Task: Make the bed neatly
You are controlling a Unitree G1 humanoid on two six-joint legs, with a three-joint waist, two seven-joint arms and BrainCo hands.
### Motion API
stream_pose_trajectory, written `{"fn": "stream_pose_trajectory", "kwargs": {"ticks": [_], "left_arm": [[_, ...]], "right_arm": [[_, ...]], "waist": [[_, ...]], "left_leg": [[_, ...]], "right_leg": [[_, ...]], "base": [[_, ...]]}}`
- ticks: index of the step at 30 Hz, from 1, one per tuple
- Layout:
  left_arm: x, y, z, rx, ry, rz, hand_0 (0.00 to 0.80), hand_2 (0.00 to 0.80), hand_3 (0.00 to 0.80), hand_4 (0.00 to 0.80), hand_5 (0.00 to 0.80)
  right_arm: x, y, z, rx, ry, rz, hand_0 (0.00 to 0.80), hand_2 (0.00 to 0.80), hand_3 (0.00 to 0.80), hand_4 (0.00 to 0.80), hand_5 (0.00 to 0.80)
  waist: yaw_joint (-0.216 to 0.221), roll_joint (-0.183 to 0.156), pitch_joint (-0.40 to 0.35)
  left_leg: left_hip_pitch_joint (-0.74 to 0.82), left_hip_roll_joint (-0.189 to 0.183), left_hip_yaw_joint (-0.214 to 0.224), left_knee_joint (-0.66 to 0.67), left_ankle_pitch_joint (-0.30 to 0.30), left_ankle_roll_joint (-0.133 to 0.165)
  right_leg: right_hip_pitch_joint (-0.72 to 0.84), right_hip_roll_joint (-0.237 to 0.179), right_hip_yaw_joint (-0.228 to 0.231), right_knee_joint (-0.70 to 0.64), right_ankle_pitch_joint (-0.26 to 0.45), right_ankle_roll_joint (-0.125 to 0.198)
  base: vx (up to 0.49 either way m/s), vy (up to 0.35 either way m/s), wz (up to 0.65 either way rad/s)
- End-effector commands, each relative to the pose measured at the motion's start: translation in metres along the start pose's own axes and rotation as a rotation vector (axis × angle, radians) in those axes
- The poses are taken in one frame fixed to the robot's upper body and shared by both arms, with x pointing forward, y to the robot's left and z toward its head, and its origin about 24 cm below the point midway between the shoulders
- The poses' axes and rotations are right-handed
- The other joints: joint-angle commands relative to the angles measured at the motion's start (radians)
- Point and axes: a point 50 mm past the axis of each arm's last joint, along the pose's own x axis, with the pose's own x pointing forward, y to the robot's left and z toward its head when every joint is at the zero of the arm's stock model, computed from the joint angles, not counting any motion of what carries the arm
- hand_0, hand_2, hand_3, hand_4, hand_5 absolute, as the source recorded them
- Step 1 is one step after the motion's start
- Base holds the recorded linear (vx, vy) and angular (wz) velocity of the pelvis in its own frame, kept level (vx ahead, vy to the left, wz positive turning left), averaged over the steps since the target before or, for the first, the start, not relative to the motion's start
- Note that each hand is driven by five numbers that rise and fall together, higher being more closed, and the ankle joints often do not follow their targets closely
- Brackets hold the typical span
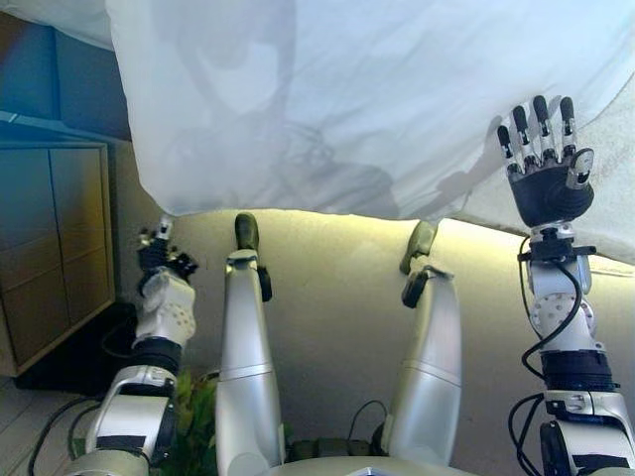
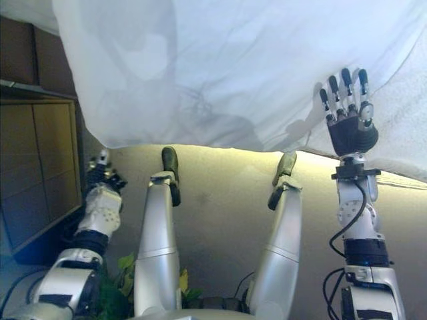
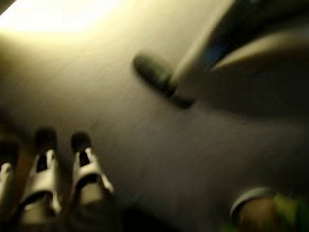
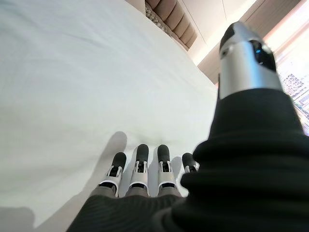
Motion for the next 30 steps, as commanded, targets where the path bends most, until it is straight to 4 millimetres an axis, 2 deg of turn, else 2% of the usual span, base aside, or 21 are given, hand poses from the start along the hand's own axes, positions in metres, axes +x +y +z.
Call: {"fn": "stream_pose_trajectory", "kwargs": {"ticks": [1, 4, 6, 9, 10, 12, 14, 18, 24, 26, 30], "left_arm": [[-0.008, 0.052, -0.021, 0.013, 0.004, 0.113, 0.0, 0.0, 0.0, 0.0, 0.0], [-0.016, 0.058, -0.024, -0.124, -0.039, -0.008, 0.0, 0.0, 0.0, 0.0, 0.0], [-0.021, 0.053, -0.021, -0.233, -0.077, -0.176, 0.0, 0.0, 0.0, 0.0, 0.0], [-0.03, 0.044, -0.022, -0.274, -0.129, -0.356, 0.0, 0.0, 0.0, 0.0, 0.0], [-0.027, 0.038, -0.015, -0.277, -0.164, -0.383, 0.0, 0.0, 0.0, 0.0, 0.0], [-0.014, 0.024, 0.013, -0.332, -0.217, -0.419, 0.0, 0.0, 0.0, 0.0, 0.0], [-0.01, 0.017, 0.031, -0.5, -0.217, -0.496, 0.0, 0.0, 0.0, 0.0, 0.0], [-0.022, 0.005, 0.019, -0.783, -0.163, -0.663, 0.0, 0.0, 0.0, 0.0, 0.0], [-0.045, -0.031, -0.02, -0.984, -0.04, -0.791, 0.0, 0.0, 0.0, 0.0, 0.0], [-0.048, -0.043, -0.022, -1.017, -0.027, -0.835, 0.0, 0.0, 0.0, 0.0, 0.0], [-0.051, -0.066, -0.009, -1.061, -0.038, -0.937, 0.0, 0.0, 0.0, 0.0, 0.0]], "right_arm": [[-0.004, 0.009, 0.026, -0.075, -0.062, 0.035, 0.0, 0.0, 0.0, 0.0, 0.0], [-0.006, 0.007, 0.029, -0.092, -0.064, 0.021, 0.0, 0.0, 0.0, 0.0, 0.0], [-0.009, 0.003, 0.03, -0.099, -0.072, 0.01, 0.0, 0.0, 0.0, 0.0, 0.0], [-0.013, -0.005, 0.03, -0.091, -0.075, 0.001, 0.0, 0.0, 0.0, 0.0, 0.0], [-0.012, -0.01, 0.029, -0.094, -0.058, 0.009, 0.0, 0.0, 0.0, 0.0, 0.0], [-0.01, -0.015, 0.028, -0.11, -0.019, 0.036, 0.0, 0.0, 0.0, 0.0, 0.0], [-0.008, -0.018, 0.032, -0.134, 0.006, 0.057, 0.0, 0.0, 0.0, 0.0, 0.0], [0.0, -0.01, 0.035, -0.169, 0.034, 0.1, 0.0, 0.0, 0.0, 0.0, 0.0], [0.01, 0.001, 0.045, -0.152, 0.045, 0.113, 0.0, 0.0, 0.0, 0.0, 0.0], [0.014, 0.006, 0.047, -0.159, 0.053, 0.13, 0.0, 0.0, 0.0, 0.0, 0.0], [0.017, 0.015, 0.045, -0.167, 0.059, 0.172, 0.0, 0.0, 0.0, 0.0, 0.0]], "waist": [[0.016, 0.025, -0.045], [0.024, 0.047, -0.04], [0.034, 0.058, -0.037], [0.035, 0.059, -0.041], [0.025, 0.062, -0.044], [0.002, 0.072, -0.049], [-0.008, 0.09, -0.053], [-0.026, 0.115, -0.038], [-0.066, 0.113, -0.026], [-0.077, 0.108, -0.02], [-0.085, 0.09, 0.003]], "left_leg": [[0.045, -0.026, 0.048, -0.15, 0.168, 0.067], [0.108, -0.018, 0.055, -0.186, 0.167, 0.06], [0.141, -0.019, 0.058, -0.197, 0.159, 0.058], [0.168, -0.018, 0.059, -0.193, 0.139, 0.056], [0.177, -0.015, 0.063, -0.191, 0.138, 0.055], [0.188, -0.01, 0.077, -0.183, 0.137, 0.051], [0.199, -0.011, 0.091, -0.175, 0.129, 0.05], [0.192, -0.025, 0.106, -0.123, 0.097, 0.053], [0.126, -0.027, 0.129, -0.027, 0.056, 0.062], [0.092, -0.032, 0.133, 0.018, 0.042, 0.067], [-0.005, -0.042, 0.13, 0.116, 0.018, 0.077]], "right_leg": [[0.049, 0.029, -0.044, 0.032, 0.021, -0.077], [0.096, 0.005, -0.05, -0.009, 0.028, -0.073], [0.121, -0.009, -0.052, -0.026, 0.031, -0.071], [0.144, -0.022, -0.056, -0.036, 0.033, -0.072], [0.149, -0.02, -0.053, -0.033, 0.034, -0.074], [0.146, -0.011, -0.033, -0.023, 0.032, -0.078], [0.142, -0.009, -0.012, -0.015, 0.028, -0.081], [0.113, 0.008, 0.027, 0.046, 0.005, -0.1], [0.06, 0.029, 0.062, 0.132, -0.033, -0.125], [0.035, 0.037, 0.075, 0.161, -0.036, -0.135], [-0.035, 0.055, 0.094, 0.231, -0.04, -0.147]], "base": [[0.062, 0.01, -0.04], [0.069, 0.003, -0.06], [0.086, -0.027, -0.01], [0.088, -0.035, 0.04], [0.128, 0.112, 0.09], [0.137, 0.211, 0.06], [0.114, 0.223, -0.05], [0.068, 0.176, -0.24], [0.06, 0.125, -0.11], [0.052, 0.102, -0.04], [0.011, 0.046, -0.01]]}}
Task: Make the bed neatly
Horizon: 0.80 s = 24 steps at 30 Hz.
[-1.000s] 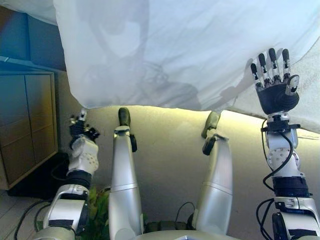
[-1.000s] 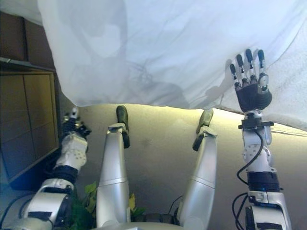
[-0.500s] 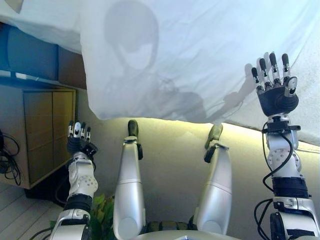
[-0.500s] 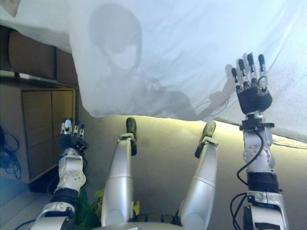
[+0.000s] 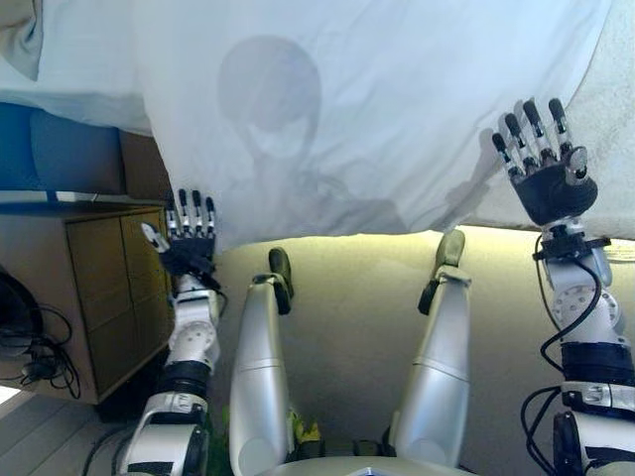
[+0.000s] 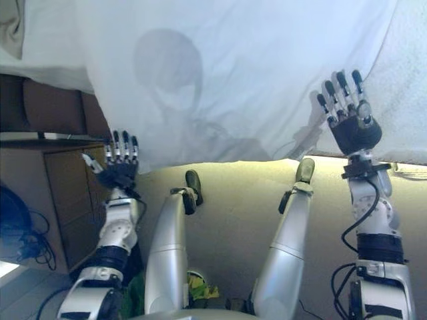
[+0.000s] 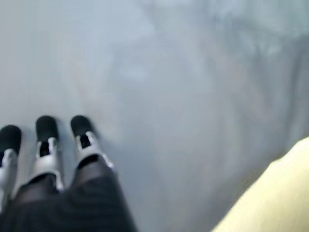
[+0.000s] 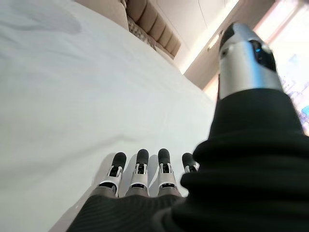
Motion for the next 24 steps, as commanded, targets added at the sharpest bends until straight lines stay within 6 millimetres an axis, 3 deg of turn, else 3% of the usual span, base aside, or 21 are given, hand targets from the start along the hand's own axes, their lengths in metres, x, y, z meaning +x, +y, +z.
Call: {"fn": "stream_pose_trajectory", "kwargs": {"ticks": [1, 9, 12, 16, 24], "left_arm": [[0.016, -0.015, 0.002, 0.005, -0.006, -0.115, 0.0, 0.0, 0.0, 0.0, 0.0], [0.046, -0.032, 0.026, 0.205, 0.006, -0.071, 0.0, 0.0, 0.0, 0.0, 0.0], [0.05, -0.029, 0.024, 0.306, 0.01, 0.026, 0.0, 0.0, 0.0, 0.0, 0.0], [0.066, -0.021, 0.026, 0.539, 0.011, 0.288, 0.0, 0.0, 0.0, 0.0, 0.0], [0.064, 0.006, 0.022, 0.811, 0.102, 0.564, 0.0, 0.0, 0.0, 0.0, 0.0]], "right_arm": [[0.001, 0.013, 0.02, -0.05, -0.056, 0.071, 0.0, 0.0, 0.0, 0.0, 0.0], [0.014, 0.038, 0.029, -0.054, -0.103, 0.141, 0.0, 0.0, 0.0, 0.0, 0.0], [0.022, 0.041, 0.015, -0.065, -0.1, 0.126, 0.0, 0.0, 0.0, 0.0, 0.0], [0.046, 0.041, -0.005, -0.072, -0.113, 0.079, 0.0, 0.0, 0.0, 0.0, 0.0], [0.085, 0.051, -0.014, -0.147, -0.146, 0.045, 0.0, 0.0, 0.0, 0.0, 0.0]], "waist": [[-0.03, -0.015, 0.003], [-0.032, -0.053, 0.038], [-0.031, -0.035, 0.038], [-0.009, -0.006, 0.038], [0.008, 0.043, 0.038]], "left_leg": [[-0.127, -0.047, 0.003, 0.012, 0.108, 0.05], [-0.287, -0.022, -0.01, 0.136, 0.085, 0.066], [-0.314, -0.013, -0.002, 0.173, 0.079, 0.072], [-0.344, -0.021, 0.0, 0.193, 0.095, 0.076], [-0.317, -0.023, 0.015, 0.166, 0.124, 0.066]], "right_leg": [[-0.067, 0.091, -0.014, 0.172, -0.03, -0.149], [-0.189, 0.118, -0.013, 0.276, -0.059, -0.176], [-0.218, 0.115, 0.001, 0.309, -0.075, -0.181], [-0.251, 0.097, 0.007, 0.322, -0.061, -0.176], [-0.248, 0.07, 0.017, 0.305, -0.038, -0.166]], "base": [[-0.036, -0.024, -0.08], [-0.041, -0.054, -0.11], [0.011, 0.006, -0.08], [-0.006, -0.042, 0.05], [-0.007, 0.006, 0.05]]}}
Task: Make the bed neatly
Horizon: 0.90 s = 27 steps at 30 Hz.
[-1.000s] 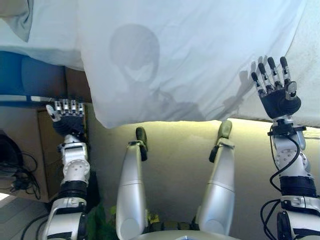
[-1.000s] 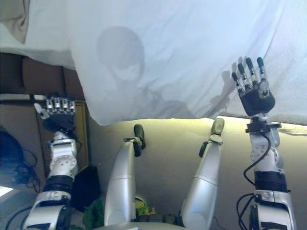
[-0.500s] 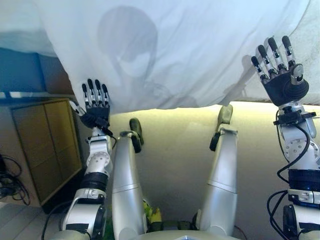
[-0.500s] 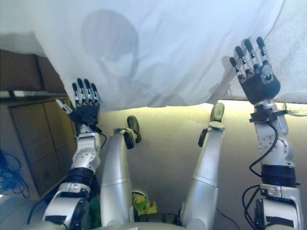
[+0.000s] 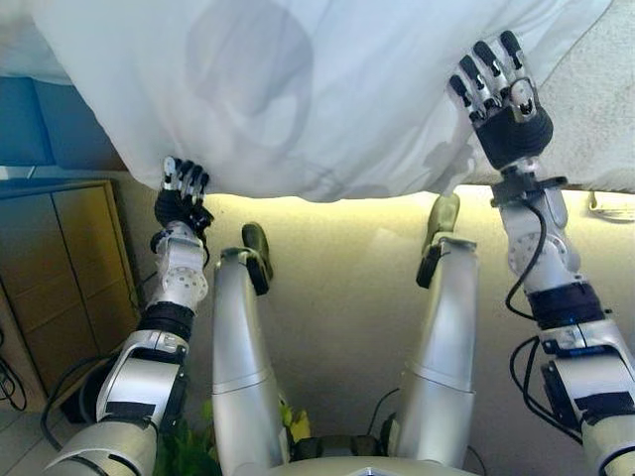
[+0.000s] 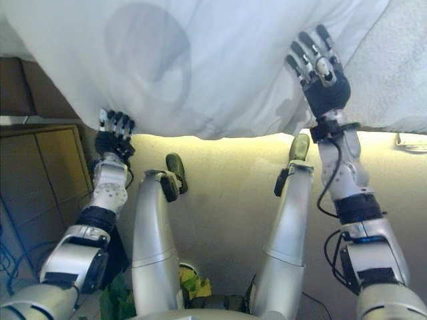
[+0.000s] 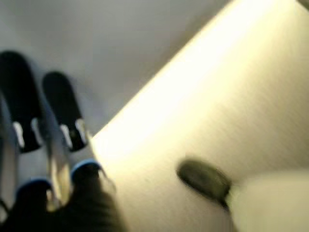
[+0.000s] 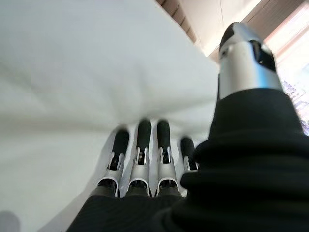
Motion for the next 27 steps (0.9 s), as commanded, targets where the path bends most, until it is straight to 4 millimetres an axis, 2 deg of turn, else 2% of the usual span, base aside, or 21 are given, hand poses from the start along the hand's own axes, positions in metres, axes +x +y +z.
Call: {"fn": "stream_pose_trajectory", "kwargs": {"ticks": [1, 5, 10, 17, 18, 21, 27], "left_arm": [[0.003, 0.008, -0.008, 0.15, 0.037, 0.116, 0.0, 0.0, 0.0, 0.0, 0.0], [0.001, 0.022, -0.016, 0.257, 0.086, 0.229, 0.0, 0.0, 0.0, 0.0, 0.0], [-0.009, 0.06, -0.02, 0.298, 0.157, 0.404, 0.0, 0.0, 0.0, 0.0, 0.0], [-0.055, 0.122, -0.06, 0.294, 0.301, 0.63, 0.0, 0.0, 0.0, 0.0, 0.0], [-0.056, 0.124, -0.061, 0.294, 0.305, 0.634, 0.0, 0.0, 0.0, 0.0, 0.0], [-0.077, 0.145, -0.072, 0.276, 0.348, 0.706, 0.0, 0.0, 0.0, 0.0, 0.0], [-0.108, 0.172, -0.083, 0.215, 0.368, 0.77, 0.0, 0.0, 0.0, 0.0, 0.0]], "right_arm": [[0.015, 0.013, 0.011, -0.066, -0.089, 0.035, 0.0, 0.0, 0.0, 0.0, 0.0], [0.024, 0.021, 0.007, -0.095, -0.089, 0.04, 0.0, 0.0, 0.0, 0.0, 0.0], [0.025, 0.03, 0.0, -0.12, -0.081, 0.051, 0.0, 0.0, 0.0, 0.0, 0.0], [0.008, 0.032, -0.025, -0.155, -0.039, 0.032, 0.0, 0.0, 0.0, 0.0, 0.0], [0.007, 0.031, -0.026, -0.156, -0.036, 0.031, 0.0, 0.0, 0.0, 0.0, 0.0], [-0.004, 0.026, -0.035, -0.154, -0.003, 0.007, 0.0, 0.0, 0.0, 0.0, 0.0], [-0.032, 0.018, -0.057, -0.151, 0.061, -0.054, 0.0, 0.0, 0.0, 0.0, 0.0]], "waist": [[0.006, 0.068, -0.004], [0.003, 0.087, -0.004], [-0.001, 0.109, -0.004], [-0.004, 0.13, -0.017], [-0.005, 0.13, -0.017], [-0.006, 0.136, -0.031], [0.004, 0.148, -0.084]], "left_leg": [[-0.039, -0.034, 0.096, -0.079, 0.166, 0.045], [-0.007, -0.03, 0.109, -0.114, 0.181, 0.04], [0.069, -0.023, 0.125, -0.178, 0.201, 0.029], [0.267, -0.018, 0.134, -0.313, 0.228, 0.012], [0.277, -0.018, 0.135, -0.32, 0.23, 0.012], [0.381, -0.015, 0.138, -0.387, 0.24, 0.008], [0.612, -0.024, 0.157, -0.566, 0.274, 0.006]], "right_leg": [[0.031, -0.012, -0.06, 0.053, -0.001, -0.164], [0.043, -0.017, -0.053, 0.035, 0.004, -0.163], [0.089, -0.026, -0.049, -0.002, 0.008, -0.16], [0.236, -0.05, -0.057, -0.092, 0.004, -0.154], [0.244, -0.051, -0.058, -0.096, 0.004, -0.154], [0.325, -0.069, -0.068, -0.138, -0.003, -0.154], [0.523, -0.109, -0.126, -0.277, 0.01, -0.137]], "base": [[-0.01, 0.083, 0.09], [-0.015, 0.076, 0.06], [-0.003, 0.073, -0.02], [0.033, 0.066, -0.05], [0.065, 0.051, -0.12], [0.086, 0.033, -0.1], [0.108, -0.012, -0.04]]}}
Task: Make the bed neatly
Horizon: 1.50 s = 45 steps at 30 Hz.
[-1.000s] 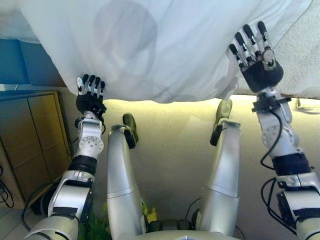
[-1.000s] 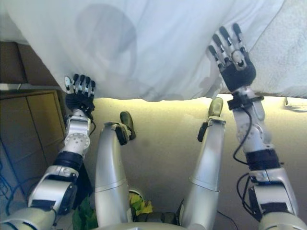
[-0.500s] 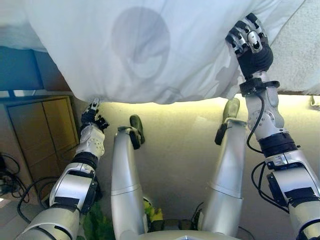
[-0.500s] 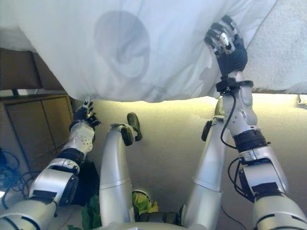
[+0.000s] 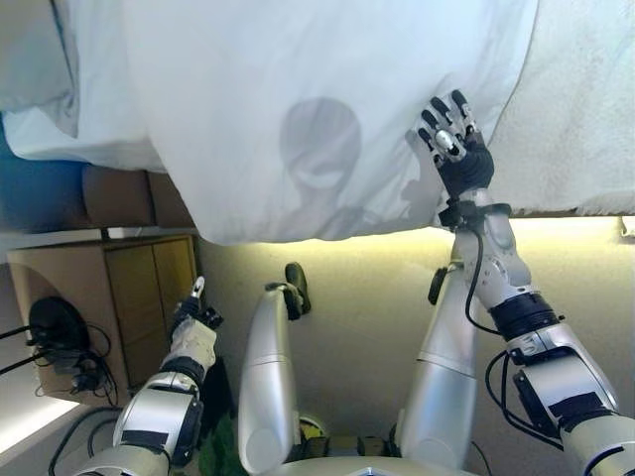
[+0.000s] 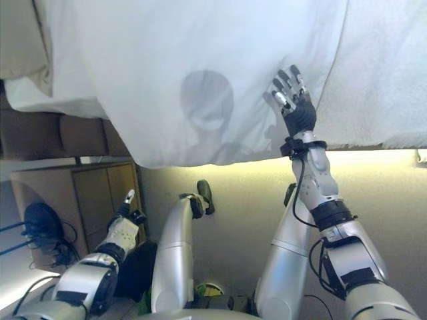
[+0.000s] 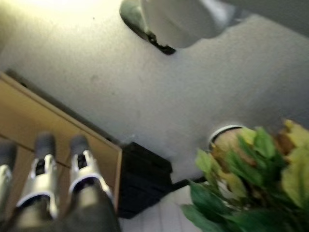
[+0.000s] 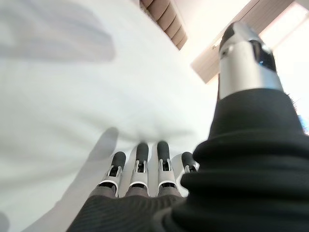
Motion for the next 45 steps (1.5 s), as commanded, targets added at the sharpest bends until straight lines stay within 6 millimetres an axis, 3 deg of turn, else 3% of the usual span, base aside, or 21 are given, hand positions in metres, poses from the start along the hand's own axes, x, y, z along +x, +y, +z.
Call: {"fn": "stream_pose_trajectory", "kwargs": {"ticks": [1, 6, 7, 12, 15, 18, 22, 23, 24, 29, 35, 40, 45], "left_arm": [[0.001, 0.037, -0.008, -0.059, -0.012, 0.089, 0.0, 0.0, 0.0, 0.0, 0.0], [-0.004, 0.041, -0.006, -0.103, -0.1, -0.002, 0.0, 0.0, 0.0, 0.0, 0.0], [-0.007, 0.041, -0.007, -0.116, -0.123, -0.057, 0.0, 0.0, 0.0, 0.0, 0.0], [-0.02, 0.037, -0.011, -0.158, -0.183, -0.286, 0.0, 0.0, 0.0, 0.0, 0.0], [-0.031, 0.042, -0.007, -0.175, -0.22, -0.376, 0.0, 0.0, 0.0, 0.0, 0.0], [-0.036, 0.054, 0.009, -0.178, -0.289, -0.392, 0.0, 0.0, 0.0, 0.0, 0.0], [-0.047, 0.07, 0.029, -0.139, -0.348, -0.402, 0.0, 0.0, 0.0, 0.0, 0.0], [-0.048, 0.071, 0.031, -0.137, -0.354, -0.409, 0.0, 0.0, 0.0, 0.0, 0.0], [-0.051, 0.075, 0.037, -0.126, -0.366, -0.426, 0.0, 0.0, 0.0, 0.0, 0.0], [-0.06, 0.074, 0.049, -0.037, -0.372, -0.52, 0.0, 0.0, 0.0, 0.0, 0.0], [-0.06, 0.056, 0.039, 0.044, -0.294, -0.622, 0.0, 0.0, 0.0, 0.0, 0.0], [-0.057, 0.049, 0.035, 0.094, -0.275, -0.629, 0.0, 0.0, 0.0, 0.0, 0.0], [-0.054, 0.046, 0.034, 0.153, -0.296, -0.599, 0.0, 0.0, 0.0, 0.0, 0.0]], "right_arm": [[-0.009, 0.018, 0.007, -0.027, -0.1, 0.073, 0.0, 0.0, 0.0, 0.0, 0.0], [-0.032, 0.005, -0.017, -0.073, -0.026, -0.017, 0.0, 0.0, 0.0, 0.0, 0.0], [-0.039, -0.002, -0.021, -0.086, -0.006, -0.048, 0.0, 0.0, 0.0, 0.0, 0.0], [-0.074, -0.033, -0.043, -0.149, 0.098, -0.218, 0.0, 0.0, 0.0, 0.0, 0.0], [-0.127, -0.066, -0.056, -0.205, 0.168, -0.357, 0.0, 0.0, 0.0, 0.0, 0.0], [-0.157, -0.08, -0.042, -0.122, 0.192, -0.363, 0.0, 0.0, 0.0, 0.0, 0.0], [-0.188, -0.085, -0.02, -0.071, 0.25, -0.392, 0.0, 0.0, 0.0, 0.0, 0.0], [-0.19, -0.086, -0.019, -0.075, 0.257, -0.397, 0.0, 0.0, 0.0, 0.0, 0.0], [-0.205, -0.091, -0.016, -0.074, 0.297, -0.434, 0.0, 0.0, 0.0, 0.0, 0.0], [-0.24, -0.103, -0.027, -0.094, 0.414, -0.516, 0.0, 0.0, 0.0, 0.0, 0.0], [-0.261, -0.101, -0.051, -0.1, 0.55, -0.569, 0.0, 0.0, 0.0, 0.0, 0.0], [-0.255, -0.093, -0.065, -0.053, 0.556, -0.585, 0.0, 0.0, 0.0, 0.0, 0.0], [-0.25, -0.082, -0.078, 0.031, 0.547, -0.557, 0.0, 0.0, 0.0, 0.0, 0.0]], "waist": [[0.007, 0.054, -0.089], [0.032, 0.052, -0.154], [0.04, 0.05, -0.17], [0.077, 0.036, -0.232], [0.105, -0.009, -0.277], [0.086, -0.074, -0.301], [0.063, -0.136, -0.359], [0.062, -0.14, -0.367], [0.059, -0.153, -0.395], [0.072, -0.185, -0.456], [0.095, -0.204, -0.509], [0.1, -0.212, -0.536], [0.095, -0.208, -0.549]], "left_leg": [[0.047, -0.02, 0.024, -0.162, 0.192, 0.065], [0.205, -0.031, 0.021, -0.282, 0.208, 0.068], [0.228, -0.035, 0.021, -0.315, 0.237, 0.076], [0.352, -0.032, 0.01, -0.409, 0.246, 0.079], [0.434, -0.024, 0.0, -0.477, 0.252, 0.08], [0.491, 0.006, -0.001, -0.516, 0.251, 0.077], [0.583, 0.038, 0.001, -0.591, 0.256, 0.07], [0.586, 0.039, 0.001, -0.599, 0.259, 0.07], [0.621, 0.047, 0.004, -0.639, 0.267, 0.069], [0.699, 0.065, 0.002, -0.745, 0.295, 0.06], [0.748, 0.056, 0.005, -0.84, 0.326, 0.055], [0.77, 0.05, 0.021, -0.852, 0.323, 0.057], [0.788, 0.053, 0.036, -0.844, 0.315, 0.059]], "right_leg": [[0.128, -0.035, -0.089, -0.091, 0.019, -0.118], [0.299, -0.058, -0.151, -0.21, 0.041, -0.099], [0.333, -0.063, -0.167, -0.256, 0.075, -0.102], [0.487, -0.059, -0.218, -0.358, 0.098, -0.078], [0.601, -0.042, -0.259, -0.453, 0.134, -0.058], [0.683, -0.004, -0.274, -0.53, 0.155, -0.046], [0.784, 0.036, -0.283, -0.609, 0.163, -0.03], [0.789, 0.038, -0.284, -0.618, 0.167, -0.029], [0.824, 0.05, -0.289, -0.653, 0.173, -0.022], [0.916, 0.09, -0.323, -0.746, 0.19, -0.008], [0.978, 0.111, -0.375, -0.814, 0.209, -0.002], [1.004, 0.119, -0.387, -0.846, 0.222, 0.0], [1.009, 0.123, -0.37, -0.837, 0.215, -0.003]], "base": [[0.128, -0.05, 0.02], [0.093, -0.116, 0.02], [0.035, -0.155, 0.09], [0.076, -0.215, 0.15], [0.067, -0.326, 0.14], [0.032, -0.401, -0.01], [0.077, -0.31, -0.1], [0.104, -0.263, -0.16], [0.103, -0.244, -0.12], [0.047, -0.24, 0.04], [-0.013, -0.171, 0.09], [-0.037, -0.084, 0.03], [-0.02, -0.02, -0.07]]}}
